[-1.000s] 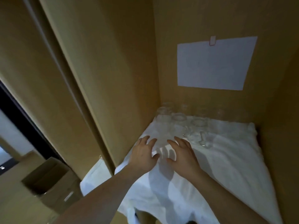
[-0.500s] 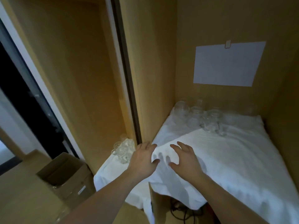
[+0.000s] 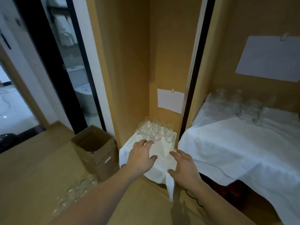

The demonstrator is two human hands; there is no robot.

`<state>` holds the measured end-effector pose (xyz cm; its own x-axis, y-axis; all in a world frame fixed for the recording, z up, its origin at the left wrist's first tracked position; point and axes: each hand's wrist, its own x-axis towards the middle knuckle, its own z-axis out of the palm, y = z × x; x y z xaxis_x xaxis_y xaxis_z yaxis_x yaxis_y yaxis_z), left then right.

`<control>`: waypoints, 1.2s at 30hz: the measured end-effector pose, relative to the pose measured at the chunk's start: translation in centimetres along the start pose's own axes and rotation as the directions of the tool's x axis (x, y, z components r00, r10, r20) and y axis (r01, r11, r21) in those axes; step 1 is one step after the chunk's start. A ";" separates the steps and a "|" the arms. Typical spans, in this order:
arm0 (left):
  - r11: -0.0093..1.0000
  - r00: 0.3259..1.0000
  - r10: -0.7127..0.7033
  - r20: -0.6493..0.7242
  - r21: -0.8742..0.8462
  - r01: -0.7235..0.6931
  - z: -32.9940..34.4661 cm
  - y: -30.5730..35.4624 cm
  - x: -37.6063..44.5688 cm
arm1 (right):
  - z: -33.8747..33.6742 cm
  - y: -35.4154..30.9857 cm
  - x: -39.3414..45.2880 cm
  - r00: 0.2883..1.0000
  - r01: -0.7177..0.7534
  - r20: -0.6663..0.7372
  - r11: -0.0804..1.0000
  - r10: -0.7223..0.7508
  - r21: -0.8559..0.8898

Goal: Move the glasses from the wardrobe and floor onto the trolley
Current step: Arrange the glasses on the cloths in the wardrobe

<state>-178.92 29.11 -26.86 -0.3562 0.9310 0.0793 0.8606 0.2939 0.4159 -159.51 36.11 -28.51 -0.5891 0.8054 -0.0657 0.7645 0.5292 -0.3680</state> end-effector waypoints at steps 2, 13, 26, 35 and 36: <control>0.999 0.999 -0.050 0.004 -0.005 0.050 -0.1 -2.1 -1.3 | 1.1 -1.9 -0.3 0.999 0.020 0.044 0.999 -0.019 -0.030; 0.963 0.961 -0.268 -0.070 -0.065 0.263 -0.5 -9.2 -2.5 | 4.0 -7.1 2.5 0.986 0.134 0.106 0.990 -0.128 -0.049; 0.955 0.954 -0.296 -0.039 0.011 0.297 -1.5 -9.7 5.9 | 4.7 -5.6 13.1 0.981 0.127 0.138 0.989 -0.136 0.074; 0.965 0.967 -0.249 0.060 0.102 0.242 1.2 -9.3 12.8 | 6.2 -1.7 19.2 0.979 0.056 0.185 0.987 -0.084 0.148; 0.965 0.966 -0.249 0.073 0.105 0.241 1.6 -9.3 13.4 | 6.4 -1.4 19.6 0.979 0.042 0.189 0.987 -0.072 0.156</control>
<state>-191.11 39.21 -31.11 -0.5322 0.8415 -0.0930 0.7826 0.5308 0.3253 -173.79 49.48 -35.26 -0.6813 0.7001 -0.2136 0.6889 0.5147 -0.5104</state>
